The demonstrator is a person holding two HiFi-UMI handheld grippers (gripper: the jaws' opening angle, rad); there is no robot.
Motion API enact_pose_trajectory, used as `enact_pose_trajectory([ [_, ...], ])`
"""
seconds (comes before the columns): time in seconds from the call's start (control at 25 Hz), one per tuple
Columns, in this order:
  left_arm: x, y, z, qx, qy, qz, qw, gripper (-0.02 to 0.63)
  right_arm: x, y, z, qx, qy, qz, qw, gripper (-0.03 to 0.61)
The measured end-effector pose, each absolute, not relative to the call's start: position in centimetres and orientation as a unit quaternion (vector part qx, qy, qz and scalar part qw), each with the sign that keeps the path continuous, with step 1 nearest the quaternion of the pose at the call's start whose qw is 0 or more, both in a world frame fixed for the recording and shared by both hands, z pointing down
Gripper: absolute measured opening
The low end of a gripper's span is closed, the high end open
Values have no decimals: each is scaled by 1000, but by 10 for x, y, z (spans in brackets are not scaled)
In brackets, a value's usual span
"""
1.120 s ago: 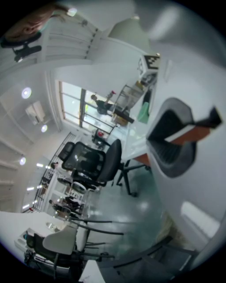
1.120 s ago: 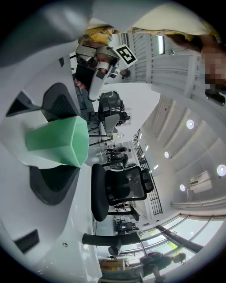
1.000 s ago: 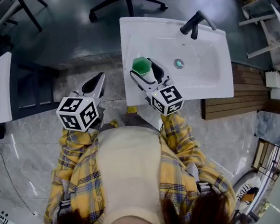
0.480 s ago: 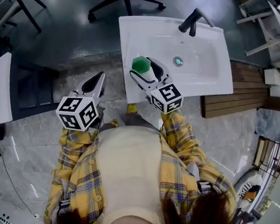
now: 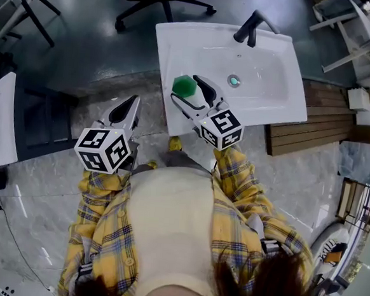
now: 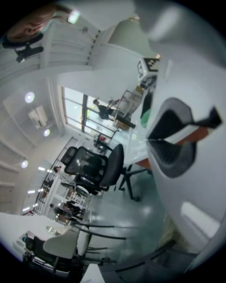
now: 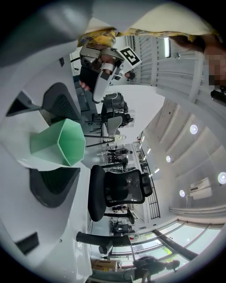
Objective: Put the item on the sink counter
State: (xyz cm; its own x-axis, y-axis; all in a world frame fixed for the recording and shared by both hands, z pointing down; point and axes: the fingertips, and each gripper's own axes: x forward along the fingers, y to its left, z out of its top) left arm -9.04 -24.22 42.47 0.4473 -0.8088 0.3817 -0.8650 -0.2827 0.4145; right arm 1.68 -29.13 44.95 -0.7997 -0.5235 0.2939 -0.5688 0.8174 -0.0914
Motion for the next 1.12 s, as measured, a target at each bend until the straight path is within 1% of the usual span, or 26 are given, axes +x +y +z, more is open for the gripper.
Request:
enact_pose_trajectory([
  [0.24, -88, -241, 423, 804, -519, 44, 288, 9, 21, -286, 435, 295, -945, 85, 114, 304],
  [0.72, -76, -247, 411, 813, -511, 19, 279, 9, 59, -283, 388, 348, -932, 94, 48, 302],
  [1.12, -71, -252, 399, 818, -504, 2, 276, 9, 74, -278, 369, 376, -919, 113, 27, 302],
])
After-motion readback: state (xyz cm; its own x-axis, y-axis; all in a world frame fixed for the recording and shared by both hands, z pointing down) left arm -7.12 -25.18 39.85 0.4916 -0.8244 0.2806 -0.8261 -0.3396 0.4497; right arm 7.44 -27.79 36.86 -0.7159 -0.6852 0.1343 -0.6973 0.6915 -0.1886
